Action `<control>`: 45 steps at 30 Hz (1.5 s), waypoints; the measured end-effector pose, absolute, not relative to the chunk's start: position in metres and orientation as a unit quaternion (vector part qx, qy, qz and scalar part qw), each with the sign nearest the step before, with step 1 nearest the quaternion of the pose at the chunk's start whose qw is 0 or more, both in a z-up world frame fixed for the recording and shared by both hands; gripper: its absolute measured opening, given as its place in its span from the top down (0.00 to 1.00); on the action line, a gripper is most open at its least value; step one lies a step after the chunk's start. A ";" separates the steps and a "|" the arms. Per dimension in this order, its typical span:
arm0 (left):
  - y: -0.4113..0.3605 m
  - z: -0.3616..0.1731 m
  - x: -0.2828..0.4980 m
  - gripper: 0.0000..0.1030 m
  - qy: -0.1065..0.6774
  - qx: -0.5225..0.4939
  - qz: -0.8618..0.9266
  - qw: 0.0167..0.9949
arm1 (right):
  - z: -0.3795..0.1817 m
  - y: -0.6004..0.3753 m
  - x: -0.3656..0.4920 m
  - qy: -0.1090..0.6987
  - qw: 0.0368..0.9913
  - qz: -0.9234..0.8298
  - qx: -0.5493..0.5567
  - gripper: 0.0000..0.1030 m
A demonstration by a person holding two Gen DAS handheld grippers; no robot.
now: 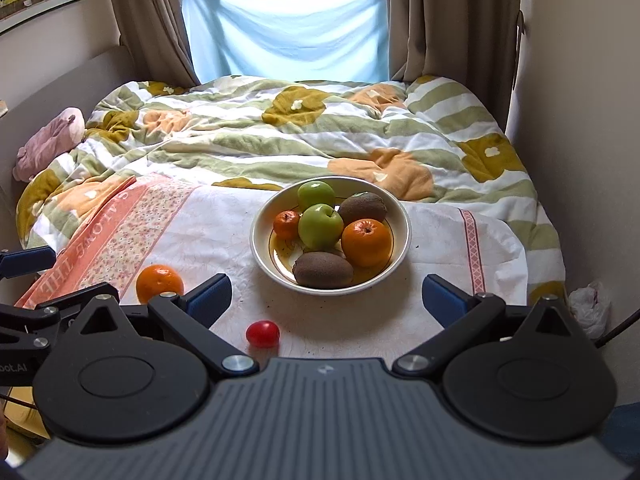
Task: Organize fruits
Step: 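Withdraw both grippers toward the loose orange and red tomato, then grasp the large orange with left gripper while right gripper grasps the red tomato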
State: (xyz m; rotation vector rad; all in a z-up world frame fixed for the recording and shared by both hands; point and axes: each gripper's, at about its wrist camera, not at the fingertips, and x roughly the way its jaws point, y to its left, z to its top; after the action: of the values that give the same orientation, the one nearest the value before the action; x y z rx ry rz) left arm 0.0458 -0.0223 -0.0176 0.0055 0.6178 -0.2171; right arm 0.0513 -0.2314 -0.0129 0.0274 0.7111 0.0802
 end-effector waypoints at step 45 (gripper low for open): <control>0.032 -0.149 0.153 0.21 0.332 0.249 -0.297 0.860 | -0.118 -0.130 0.086 0.411 0.902 -0.117 0.064 0.00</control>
State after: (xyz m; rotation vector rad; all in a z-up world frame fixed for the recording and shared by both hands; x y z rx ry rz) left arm 0.1528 0.0318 -0.1486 0.5236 0.6965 -0.6235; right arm 0.0862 -0.1300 -0.1181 0.1333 0.8495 -0.2415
